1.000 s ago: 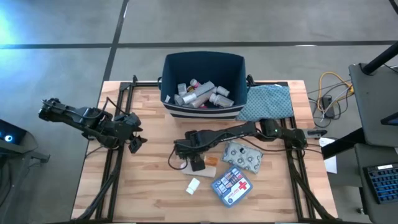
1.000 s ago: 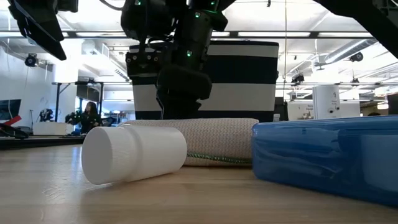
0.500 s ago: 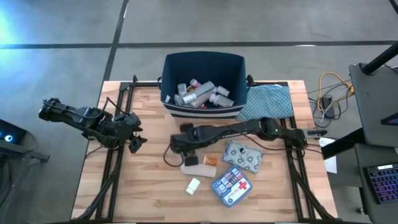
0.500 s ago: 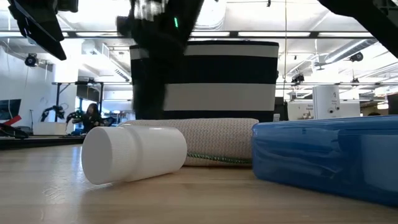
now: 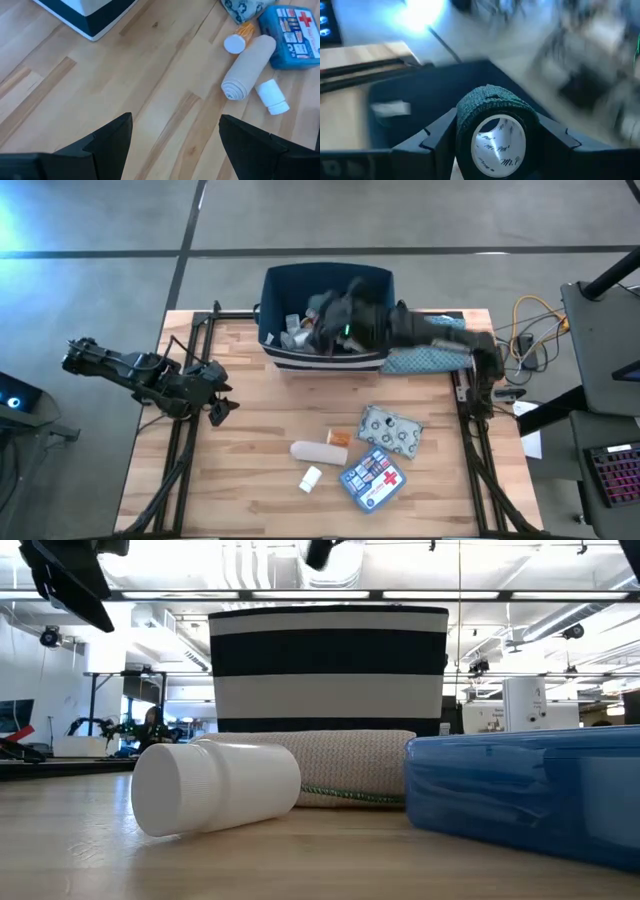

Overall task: Pick & place medical supplies in basket/bin
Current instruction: Put the green bandage into the blue bin, then put the gray bandage into the blue bin

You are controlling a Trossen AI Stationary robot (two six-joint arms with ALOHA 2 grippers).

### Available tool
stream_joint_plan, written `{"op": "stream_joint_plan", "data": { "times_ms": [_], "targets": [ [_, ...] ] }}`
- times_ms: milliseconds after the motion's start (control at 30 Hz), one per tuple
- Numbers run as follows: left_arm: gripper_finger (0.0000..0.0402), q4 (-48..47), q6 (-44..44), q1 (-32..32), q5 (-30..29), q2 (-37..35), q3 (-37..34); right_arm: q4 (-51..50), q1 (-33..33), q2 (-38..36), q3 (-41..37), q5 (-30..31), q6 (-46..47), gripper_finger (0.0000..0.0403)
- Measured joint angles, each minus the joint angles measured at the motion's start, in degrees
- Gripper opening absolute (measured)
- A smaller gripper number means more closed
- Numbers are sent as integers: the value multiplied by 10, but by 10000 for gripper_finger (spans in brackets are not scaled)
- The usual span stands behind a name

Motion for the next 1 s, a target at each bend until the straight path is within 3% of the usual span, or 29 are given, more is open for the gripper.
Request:
{"op": "stream_joint_plan", "data": {
  "times_ms": [100, 167, 300, 500, 700, 833, 1000],
  "targets": [
    [276, 12, 0, 0, -1, 2, -1, -92, -75, -12, -24, -133, 144, 206],
    [276, 12, 0, 0, -1, 7, -1, -140, -115, -11, -50, -219, 189, 219],
    [276, 30, 0, 0, -1, 23, -3, -151, -141, -9, -104, -288, 225, 262],
    [276, 129, 47, 0, 5, 75, -16, -144, -111, -32, -111, -274, 147, 334],
    [276, 247, 250, 0, 14, 164, -23, -153, -31, -86, -105, -219, 37, 368],
    [276, 316, 339, 0, 73, 256, -23, -195, 21, -115, -111, -188, 24, 369],
    [276, 364, 344, 0, 169, 392, -11, -224, 73, -145, -147, -119, 43, 370]
  ]
}}
